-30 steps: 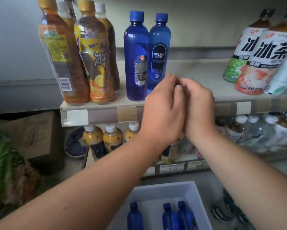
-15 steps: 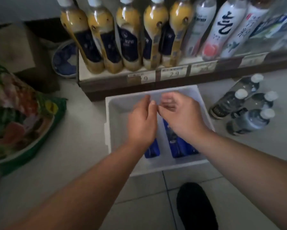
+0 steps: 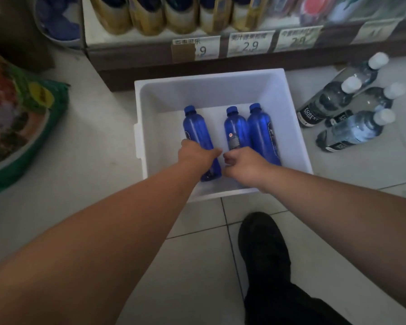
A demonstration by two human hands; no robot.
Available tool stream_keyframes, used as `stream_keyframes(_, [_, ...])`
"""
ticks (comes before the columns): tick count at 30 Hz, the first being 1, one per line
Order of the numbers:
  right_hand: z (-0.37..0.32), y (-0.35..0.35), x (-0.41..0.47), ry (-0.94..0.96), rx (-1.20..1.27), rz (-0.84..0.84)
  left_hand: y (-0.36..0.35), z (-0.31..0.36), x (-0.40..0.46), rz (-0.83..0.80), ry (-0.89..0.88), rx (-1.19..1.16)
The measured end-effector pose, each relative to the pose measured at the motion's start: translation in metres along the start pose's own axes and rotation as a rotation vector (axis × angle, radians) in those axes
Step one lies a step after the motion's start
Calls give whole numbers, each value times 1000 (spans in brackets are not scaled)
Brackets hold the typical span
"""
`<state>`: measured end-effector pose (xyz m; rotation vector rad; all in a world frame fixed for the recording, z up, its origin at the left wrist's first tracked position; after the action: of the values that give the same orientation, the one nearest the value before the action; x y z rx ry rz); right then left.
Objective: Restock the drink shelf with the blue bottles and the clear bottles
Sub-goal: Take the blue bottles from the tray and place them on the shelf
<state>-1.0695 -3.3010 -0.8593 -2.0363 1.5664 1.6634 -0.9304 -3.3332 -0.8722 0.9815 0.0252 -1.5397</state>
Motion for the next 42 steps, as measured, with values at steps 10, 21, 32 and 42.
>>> stream_keyframes(10, [-9, 14, -37, -84, 600, -148, 10, 8, -34, -360, 79, -769])
stream_keyframes(21, [-72, 64, -120, 423, 911, -229, 80, 101, -97, -291, -405, -870])
stream_keyframes(32, [-135, 164, -199, 722, 815, -66, 170, 217, -159, -32, -908, -560])
stream_keyframes(42, [-249, 302, -226, 877, 528, 452, 242, 373, -161, 266, -1158, -293])
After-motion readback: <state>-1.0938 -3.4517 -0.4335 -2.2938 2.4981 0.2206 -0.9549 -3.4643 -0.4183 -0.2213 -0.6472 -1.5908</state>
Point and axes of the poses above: each hand's wrist, its own x-axis towards the middle knuckle, its own y-axis out of the back of the hand, z = x × y, the point moved 4 cm from there along x, towards the middle knuckle, and after that the axes turned 9 degrees about -y, right-handed, at the moved point
